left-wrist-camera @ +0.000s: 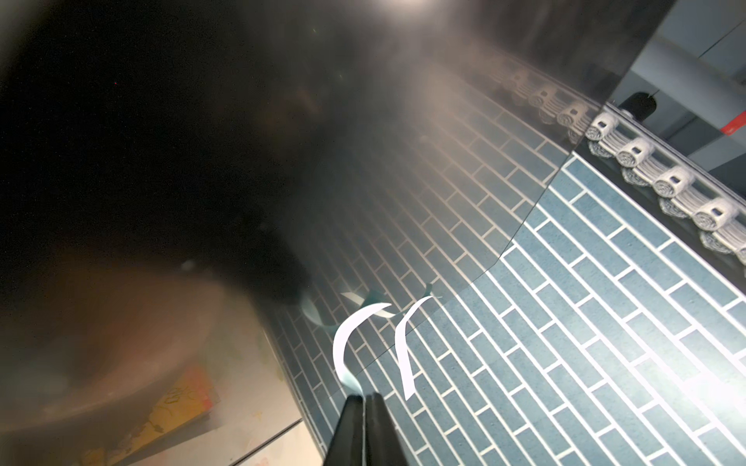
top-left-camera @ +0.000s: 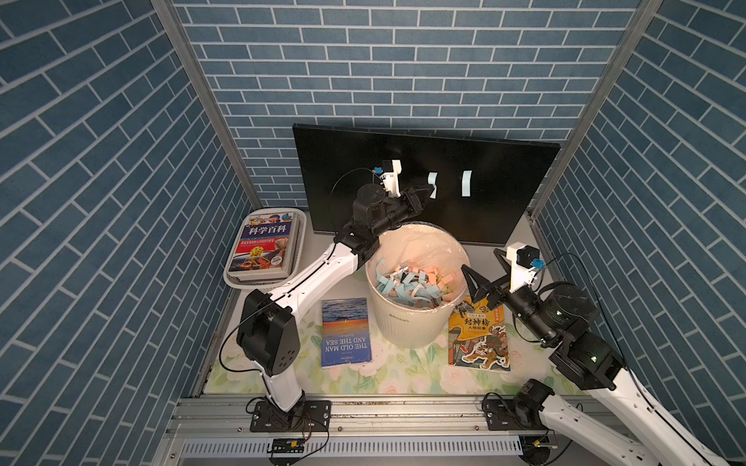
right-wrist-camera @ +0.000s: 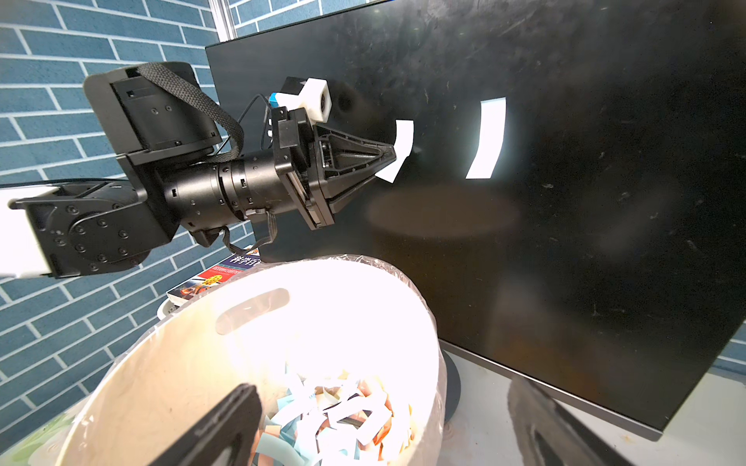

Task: Remove the sticky note from the monitor
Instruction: Tear off the sticky note from the monitor.

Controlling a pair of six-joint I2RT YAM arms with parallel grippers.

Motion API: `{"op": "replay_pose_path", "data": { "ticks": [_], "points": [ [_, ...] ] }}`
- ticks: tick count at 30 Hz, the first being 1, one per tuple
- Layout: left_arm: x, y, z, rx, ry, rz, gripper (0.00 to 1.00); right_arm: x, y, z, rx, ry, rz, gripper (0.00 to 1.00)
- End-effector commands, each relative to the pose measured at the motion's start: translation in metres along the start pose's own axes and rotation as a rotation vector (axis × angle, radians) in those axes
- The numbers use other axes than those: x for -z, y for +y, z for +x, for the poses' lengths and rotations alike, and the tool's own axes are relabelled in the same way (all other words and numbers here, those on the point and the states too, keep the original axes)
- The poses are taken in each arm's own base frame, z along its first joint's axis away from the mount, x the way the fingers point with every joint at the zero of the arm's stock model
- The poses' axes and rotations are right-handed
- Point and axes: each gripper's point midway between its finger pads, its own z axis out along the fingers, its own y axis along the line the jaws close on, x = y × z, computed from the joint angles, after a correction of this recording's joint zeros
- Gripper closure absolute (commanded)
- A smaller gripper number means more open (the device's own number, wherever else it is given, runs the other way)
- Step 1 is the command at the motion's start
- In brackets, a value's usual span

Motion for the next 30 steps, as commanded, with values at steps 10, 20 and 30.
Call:
{"op": "replay_pose_path", "data": {
  "ticks": [10, 20, 30],
  "points": [
    [0.005, -0.002, -0.004, -0.011, -0.01, 0.019, 1.0, 0.002, -0.003, -0.005, 0.017, -0.03, 0.018, 0.0],
    [0.021, -0.01, 0.006, -0.015, 0.001, 0.035, 1.0, 0.001, -0.004, -0.005, 0.017, -0.029, 0.018, 0.0],
    [0.04, -0.023, 0.016, -0.047, 0.014, 0.035, 1.0, 0.0, -0.004, -0.005, 0.017, -0.028, 0.019, 0.0]
  ]
}}
